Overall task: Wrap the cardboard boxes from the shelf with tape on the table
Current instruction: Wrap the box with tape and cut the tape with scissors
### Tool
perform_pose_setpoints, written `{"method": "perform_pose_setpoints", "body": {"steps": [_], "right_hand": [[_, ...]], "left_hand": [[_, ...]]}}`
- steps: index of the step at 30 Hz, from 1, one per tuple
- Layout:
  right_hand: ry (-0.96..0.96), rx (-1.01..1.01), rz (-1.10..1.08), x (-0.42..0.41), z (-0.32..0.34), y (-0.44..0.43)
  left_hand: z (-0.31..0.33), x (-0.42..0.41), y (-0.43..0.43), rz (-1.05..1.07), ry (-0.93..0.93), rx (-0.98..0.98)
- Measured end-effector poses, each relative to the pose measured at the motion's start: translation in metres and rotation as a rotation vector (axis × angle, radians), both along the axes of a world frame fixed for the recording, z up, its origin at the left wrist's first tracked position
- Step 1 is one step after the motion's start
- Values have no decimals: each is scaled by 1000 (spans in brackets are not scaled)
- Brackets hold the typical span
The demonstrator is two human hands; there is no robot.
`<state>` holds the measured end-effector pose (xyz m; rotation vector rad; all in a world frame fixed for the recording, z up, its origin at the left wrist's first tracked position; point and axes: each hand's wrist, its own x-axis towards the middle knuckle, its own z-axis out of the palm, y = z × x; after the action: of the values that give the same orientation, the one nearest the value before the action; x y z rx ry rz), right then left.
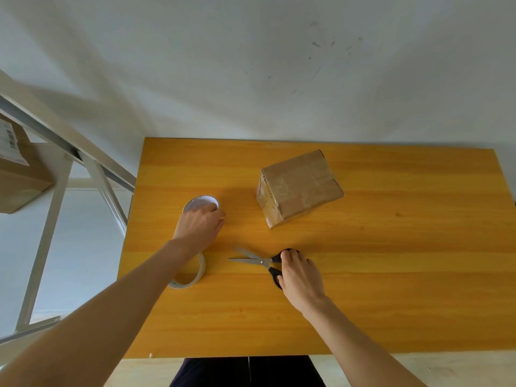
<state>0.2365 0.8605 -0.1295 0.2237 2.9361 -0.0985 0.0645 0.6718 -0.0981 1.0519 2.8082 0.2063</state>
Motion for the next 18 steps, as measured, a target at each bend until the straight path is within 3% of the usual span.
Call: {"method": "perform_pose_setpoints", "body": {"steps": [6, 9, 12, 15, 18], "right_hand": [[-142, -72, 65, 3, 0, -3], [-2, -79, 129, 1, 11, -4], [322, -61, 301, -11, 34, -8], [596, -50, 381, -33, 72, -4], [566, -86, 336, -56, 101, 11]], "left_hand": [[-5, 7, 7, 51, -133, -191], [-2, 11, 10, 53, -169, -288], [7, 12, 15, 136, -103, -170], [15, 9, 26, 82, -231, 42], [24, 11, 53, 67, -423, 235]]}}
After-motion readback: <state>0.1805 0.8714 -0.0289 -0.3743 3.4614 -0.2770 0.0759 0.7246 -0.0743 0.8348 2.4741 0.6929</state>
